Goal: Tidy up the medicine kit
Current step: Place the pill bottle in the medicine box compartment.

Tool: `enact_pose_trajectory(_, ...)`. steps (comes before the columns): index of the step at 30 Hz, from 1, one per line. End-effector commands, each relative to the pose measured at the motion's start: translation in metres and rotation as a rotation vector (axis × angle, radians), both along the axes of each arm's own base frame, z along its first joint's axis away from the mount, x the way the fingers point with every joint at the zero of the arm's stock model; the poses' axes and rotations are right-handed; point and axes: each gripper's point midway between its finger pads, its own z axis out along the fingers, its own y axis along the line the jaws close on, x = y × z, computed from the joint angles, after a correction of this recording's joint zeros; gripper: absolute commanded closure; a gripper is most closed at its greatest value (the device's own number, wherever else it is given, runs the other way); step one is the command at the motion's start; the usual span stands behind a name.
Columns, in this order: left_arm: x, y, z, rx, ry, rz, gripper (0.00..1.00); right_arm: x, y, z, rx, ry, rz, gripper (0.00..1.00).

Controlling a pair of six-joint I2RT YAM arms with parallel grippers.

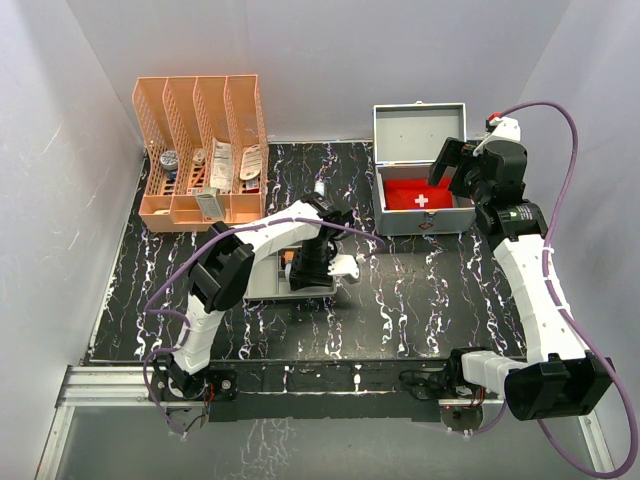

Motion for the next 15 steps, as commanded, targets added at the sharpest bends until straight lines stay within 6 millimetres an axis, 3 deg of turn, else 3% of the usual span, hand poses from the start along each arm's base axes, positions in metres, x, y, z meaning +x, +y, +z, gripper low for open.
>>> enact_pose_trajectory(1, -0.013, 0.007, 0.004, 0.035, 0.017, 0.033, 1.00, 0.002, -0.001, 0.020, 0.003, -0.081, 0.004, 0.02)
enact_pose_trajectory(15, -0.017, 0.014, -0.009, 0.074, 0.012, 0.083, 0.90, -0.004, -0.002, 0.024, -0.001, -0.087, 0.010, 0.02)
